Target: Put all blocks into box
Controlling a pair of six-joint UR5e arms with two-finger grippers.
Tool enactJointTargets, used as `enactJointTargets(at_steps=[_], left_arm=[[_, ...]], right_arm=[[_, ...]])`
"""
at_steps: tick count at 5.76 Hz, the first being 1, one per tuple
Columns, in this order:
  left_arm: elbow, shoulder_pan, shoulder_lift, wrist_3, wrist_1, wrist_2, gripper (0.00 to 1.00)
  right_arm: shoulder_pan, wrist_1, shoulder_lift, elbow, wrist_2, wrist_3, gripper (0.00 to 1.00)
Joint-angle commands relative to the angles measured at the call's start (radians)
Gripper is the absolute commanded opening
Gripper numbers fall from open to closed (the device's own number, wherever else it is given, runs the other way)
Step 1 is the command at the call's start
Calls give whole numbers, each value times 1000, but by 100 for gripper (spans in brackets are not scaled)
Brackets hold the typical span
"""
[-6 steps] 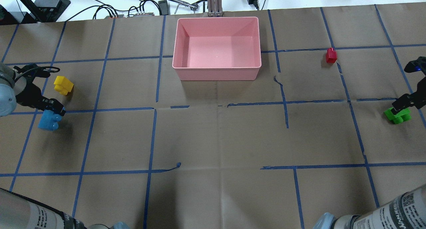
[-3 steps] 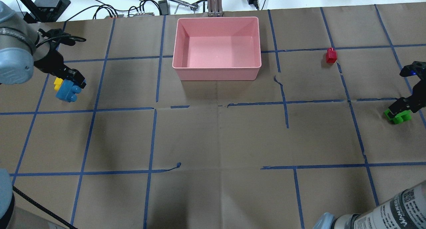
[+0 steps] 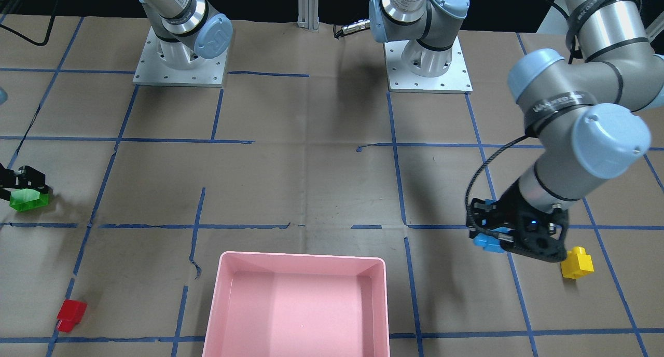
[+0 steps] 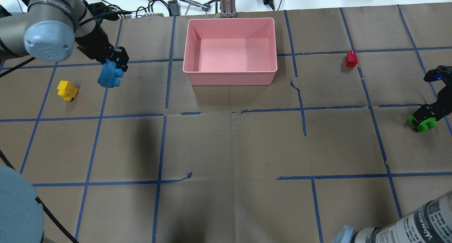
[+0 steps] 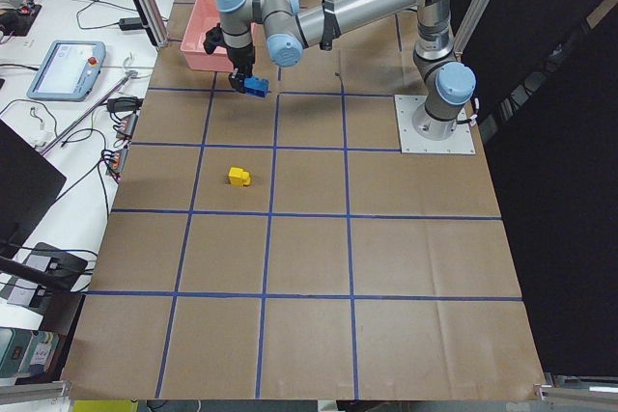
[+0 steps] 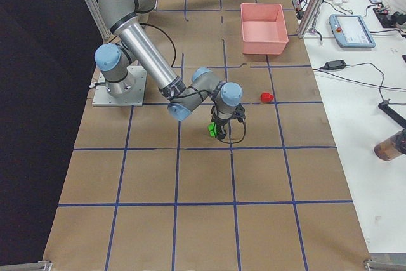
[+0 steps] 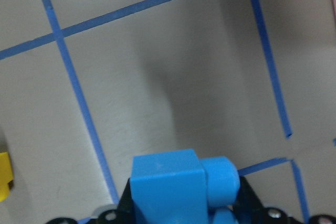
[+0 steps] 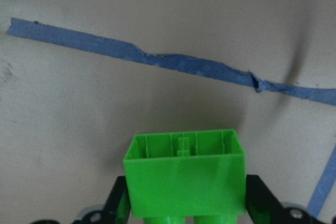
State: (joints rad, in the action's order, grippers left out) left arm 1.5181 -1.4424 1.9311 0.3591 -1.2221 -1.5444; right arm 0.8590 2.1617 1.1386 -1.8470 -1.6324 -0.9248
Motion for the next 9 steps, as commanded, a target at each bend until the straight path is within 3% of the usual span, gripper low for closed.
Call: enactJointTargets(at_steps=[1,3,4,5,6,7,8,9], left_arm=[[-86,-149,44,-232,10,6,0],[-366,-287,266,-282,26,-6,0],[-484,-340,387,-296,26,-6,0],[-510,-360,432,-298,29,-6,8],[-500,-362,427,-293,27,0,98],[-484,-352,399,-286,3,-8,99],[-449,-296,308,-284,-63,-10,99],[-343,-206,219,-284,-71,-13,99]], right_arm=[[0,1,3,2,-1,-2,44],[15,3,10,20,0,7,39],[46,-8,10,88,0,12,39],[78,-69,13,186,0,38,39],[116,-180,23,295,0,125,39],[159,-286,29,398,6,189,39],[228,-386,30,485,6,284,39],[318,-458,30,552,8,396,39]])
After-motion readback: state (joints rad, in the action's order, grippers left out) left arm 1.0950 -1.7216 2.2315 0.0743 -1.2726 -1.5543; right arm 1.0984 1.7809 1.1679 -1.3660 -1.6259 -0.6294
